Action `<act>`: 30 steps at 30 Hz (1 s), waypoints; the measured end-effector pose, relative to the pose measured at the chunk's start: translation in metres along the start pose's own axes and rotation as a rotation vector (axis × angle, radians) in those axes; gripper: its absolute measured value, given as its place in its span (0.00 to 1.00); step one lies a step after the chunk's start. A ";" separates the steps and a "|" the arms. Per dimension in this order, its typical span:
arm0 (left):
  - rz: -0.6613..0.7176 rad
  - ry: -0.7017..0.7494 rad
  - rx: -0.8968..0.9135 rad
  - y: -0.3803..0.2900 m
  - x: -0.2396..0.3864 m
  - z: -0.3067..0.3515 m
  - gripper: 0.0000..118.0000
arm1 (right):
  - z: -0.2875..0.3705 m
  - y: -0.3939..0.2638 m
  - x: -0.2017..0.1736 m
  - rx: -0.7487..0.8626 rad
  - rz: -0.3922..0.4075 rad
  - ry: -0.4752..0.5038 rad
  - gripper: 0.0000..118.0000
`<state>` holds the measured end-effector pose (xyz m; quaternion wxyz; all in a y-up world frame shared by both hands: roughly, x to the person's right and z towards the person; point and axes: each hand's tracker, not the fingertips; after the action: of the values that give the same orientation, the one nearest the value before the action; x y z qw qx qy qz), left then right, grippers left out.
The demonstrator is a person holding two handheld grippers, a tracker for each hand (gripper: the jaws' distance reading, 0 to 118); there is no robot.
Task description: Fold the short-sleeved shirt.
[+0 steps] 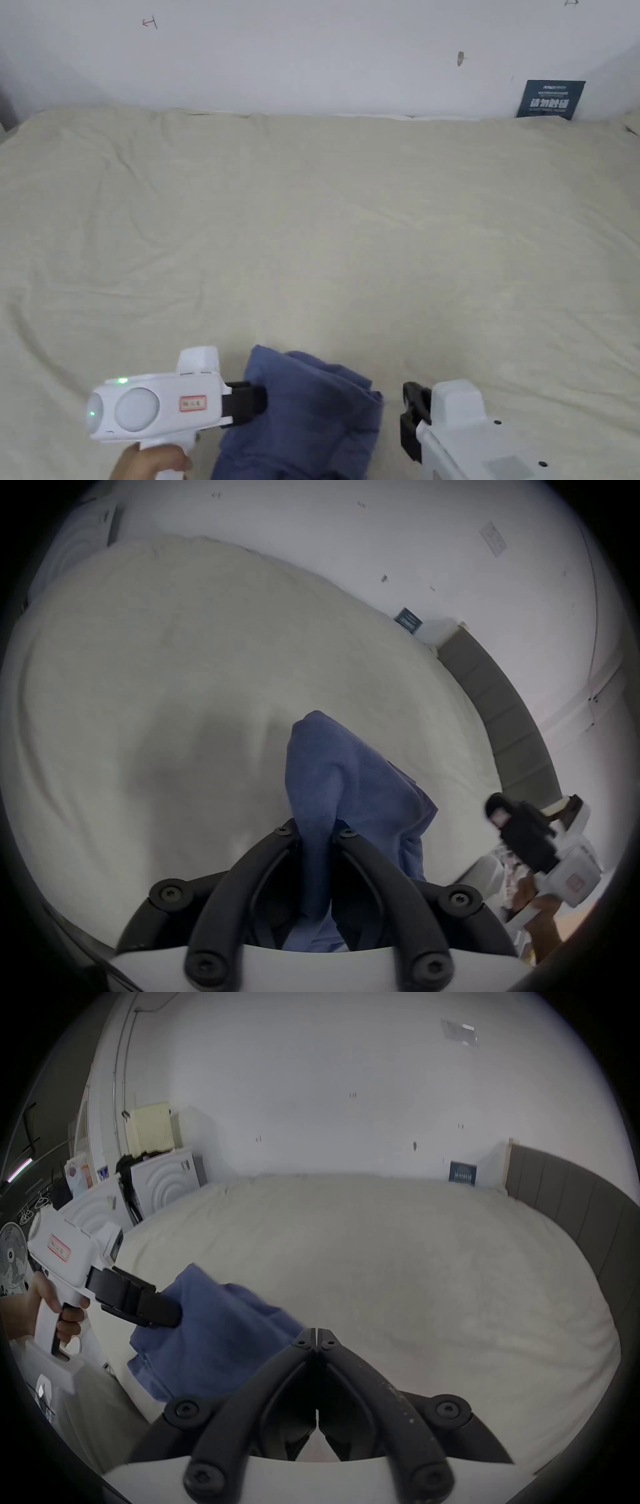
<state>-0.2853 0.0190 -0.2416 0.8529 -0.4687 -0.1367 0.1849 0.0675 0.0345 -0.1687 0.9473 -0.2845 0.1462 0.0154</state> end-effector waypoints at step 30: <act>0.250 0.679 0.042 0.126 -0.330 0.145 0.92 | -0.058 0.087 -0.049 0.076 0.028 -0.034 0.01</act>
<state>-0.6631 0.0429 -0.2927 0.8299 -0.4991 0.2163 0.1243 -0.0049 0.0789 -0.2471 0.9594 -0.2461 0.1346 0.0280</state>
